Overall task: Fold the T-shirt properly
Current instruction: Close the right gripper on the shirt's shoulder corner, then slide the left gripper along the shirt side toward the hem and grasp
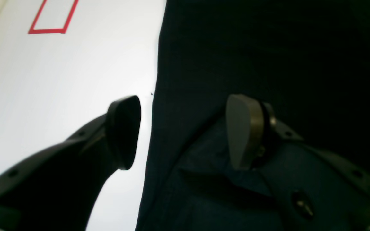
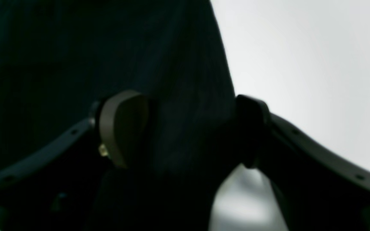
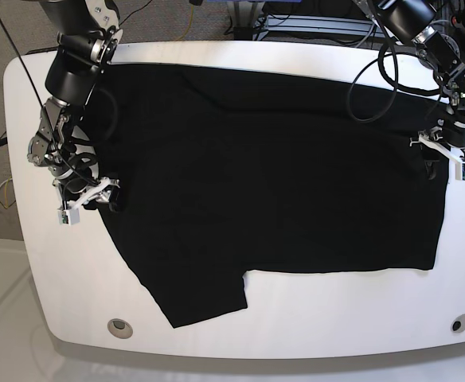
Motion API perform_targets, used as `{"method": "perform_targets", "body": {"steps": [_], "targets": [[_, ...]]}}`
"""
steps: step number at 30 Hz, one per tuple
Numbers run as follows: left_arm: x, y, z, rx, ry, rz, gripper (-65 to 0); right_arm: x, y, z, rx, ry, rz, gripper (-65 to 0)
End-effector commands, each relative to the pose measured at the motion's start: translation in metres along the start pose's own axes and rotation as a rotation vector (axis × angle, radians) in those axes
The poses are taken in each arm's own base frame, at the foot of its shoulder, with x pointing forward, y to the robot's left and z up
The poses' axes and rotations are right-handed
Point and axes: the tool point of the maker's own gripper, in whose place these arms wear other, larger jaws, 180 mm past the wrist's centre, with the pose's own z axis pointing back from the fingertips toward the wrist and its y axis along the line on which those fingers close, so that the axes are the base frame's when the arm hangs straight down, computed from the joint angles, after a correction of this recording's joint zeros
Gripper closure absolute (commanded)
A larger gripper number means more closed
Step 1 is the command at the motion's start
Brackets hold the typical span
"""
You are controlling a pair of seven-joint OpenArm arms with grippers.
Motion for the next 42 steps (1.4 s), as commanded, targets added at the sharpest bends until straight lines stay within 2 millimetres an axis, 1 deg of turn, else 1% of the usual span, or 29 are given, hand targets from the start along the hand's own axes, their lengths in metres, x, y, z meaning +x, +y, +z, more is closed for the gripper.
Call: {"method": "perform_targets", "body": {"steps": [1, 9, 11, 15, 17, 21, 23, 27, 31, 33, 37, 42], "targets": [[0.022, 0.008, 0.002, 0.021, -0.066, -0.01, -39.3, 0.017, 0.001, -0.004, 0.018, -0.042, -0.016, -44.0], [0.023, 0.007, 0.001, 0.018, -0.069, -0.003, -39.3, 0.016, 0.006, -0.007, 0.048, -0.049, -0.053, -43.4], [0.025, 0.01, 0.002, 0.024, -0.075, -0.016, -39.2, 0.017, 0.015, -0.01, 0.069, -0.051, -0.053, -43.6], [0.027, 0.01, 0.002, 0.025, -0.077, -0.019, -39.1, 0.012, 0.026, -0.014, 0.09, -0.022, -0.047, -42.3], [0.029, 0.01, 0.002, 0.027, -0.082, -0.02, -38.9, 0.007, 0.033, -0.017, 0.101, 0.008, -0.046, -40.5], [0.032, 0.012, 0.001, 0.033, -0.087, -0.021, -38.7, -0.005, 0.047, -0.022, 0.124, 0.086, -0.042, -33.3], [0.03, 0.012, 0.0, 0.032, -0.08, -0.01, -38.7, -0.03, 0.055, -0.021, 0.13, 0.192, -0.034, -25.7], [0.033, 0.013, -0.001, 0.032, -0.084, -0.01, -38.5, -0.032, 0.059, -0.022, 0.135, 0.205, -0.025, -19.1], [0.038, 0.014, -0.003, 0.032, -0.095, -0.008, -38.6, -0.034, 0.058, -0.02, 0.128, 0.199, -0.016, -12.6], [0.044, 0.013, -0.007, 0.027, -0.109, -0.002, -38.9, -0.03, 0.053, -0.016, 0.115, 0.156, -0.012, 0.0], [0.052, 0.014, -0.015, 0.02, -0.116, 0.013, -38.8, -0.025, 0.05, -0.014, 0.108, 0.128, -0.002, 0.0], [0.062, 0.024, -0.034, 0.007, -0.109, 0.067, -38.7, -0.015, 0.045, -0.014, 0.099, 0.084, 0.006, 0.0]]}}
